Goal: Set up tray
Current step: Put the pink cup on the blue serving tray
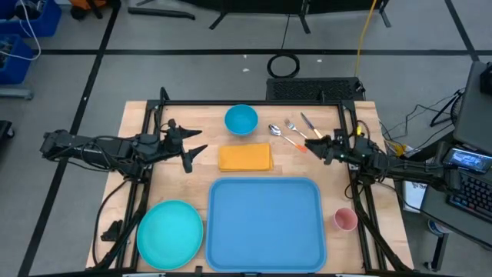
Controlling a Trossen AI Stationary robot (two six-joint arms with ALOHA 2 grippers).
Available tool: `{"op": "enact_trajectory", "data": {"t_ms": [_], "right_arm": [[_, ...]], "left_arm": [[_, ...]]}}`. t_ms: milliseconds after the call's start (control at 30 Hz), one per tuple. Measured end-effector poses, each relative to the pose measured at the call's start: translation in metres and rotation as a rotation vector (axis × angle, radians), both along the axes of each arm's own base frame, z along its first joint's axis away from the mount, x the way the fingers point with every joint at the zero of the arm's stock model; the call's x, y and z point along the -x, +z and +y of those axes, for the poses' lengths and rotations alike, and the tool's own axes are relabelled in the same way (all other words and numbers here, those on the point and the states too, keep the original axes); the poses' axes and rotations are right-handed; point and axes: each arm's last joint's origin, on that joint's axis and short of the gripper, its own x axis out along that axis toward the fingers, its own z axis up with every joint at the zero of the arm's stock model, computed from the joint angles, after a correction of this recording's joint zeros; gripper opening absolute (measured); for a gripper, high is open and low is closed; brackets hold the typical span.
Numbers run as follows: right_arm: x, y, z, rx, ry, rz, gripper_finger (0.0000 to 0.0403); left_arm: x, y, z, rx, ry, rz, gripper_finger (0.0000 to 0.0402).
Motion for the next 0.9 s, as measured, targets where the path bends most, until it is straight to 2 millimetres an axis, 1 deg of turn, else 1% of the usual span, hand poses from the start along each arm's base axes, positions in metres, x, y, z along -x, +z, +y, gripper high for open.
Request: {"op": "enact_trajectory", "data": {"t_ms": [100,233,300,367,433,500,600,733,900], "right_arm": [[0.000,0.006,0.001,0.057,0.018,-0.045,0.0222],[0.001,0.021,0.010,0.146,0.205,-0.181,0.0222],[0.001,0.025,0.015,0.181,0.270,-0.210,0.0222],[-0.002,0.022,0.019,0.197,0.306,-0.133,0.0222],[-0.006,0.037,0.023,0.232,0.291,-0.084,0.0222],[-0.010,0.045,0.027,0.251,0.275,-0.005,0.0222],[-0.020,0.049,0.034,0.249,0.294,0.131,0.0222],[-0.033,0.066,0.045,0.250,0.346,0.230,0.0222],[-0.049,0.073,0.058,0.214,0.382,0.488,0.0222]], "left_arm": [[0.000,0.001,0.000,-0.002,0.000,-0.013,0.0255],[0.000,0.001,0.000,-0.023,-0.005,-0.002,0.0255],[-0.001,0.000,0.000,-0.026,-0.005,0.004,0.0255],[-0.002,-0.001,0.000,-0.027,-0.005,0.019,0.0255],[-0.003,-0.003,0.000,-0.029,-0.003,0.029,0.0255],[-0.006,-0.005,0.000,-0.031,0.000,0.047,0.0255],[-0.010,-0.008,-0.001,-0.033,0.003,0.059,0.0255],[-0.015,-0.011,-0.001,-0.036,0.014,0.077,0.0255],[-0.022,-0.015,-0.001,-0.039,0.022,0.089,0.0255]]}}
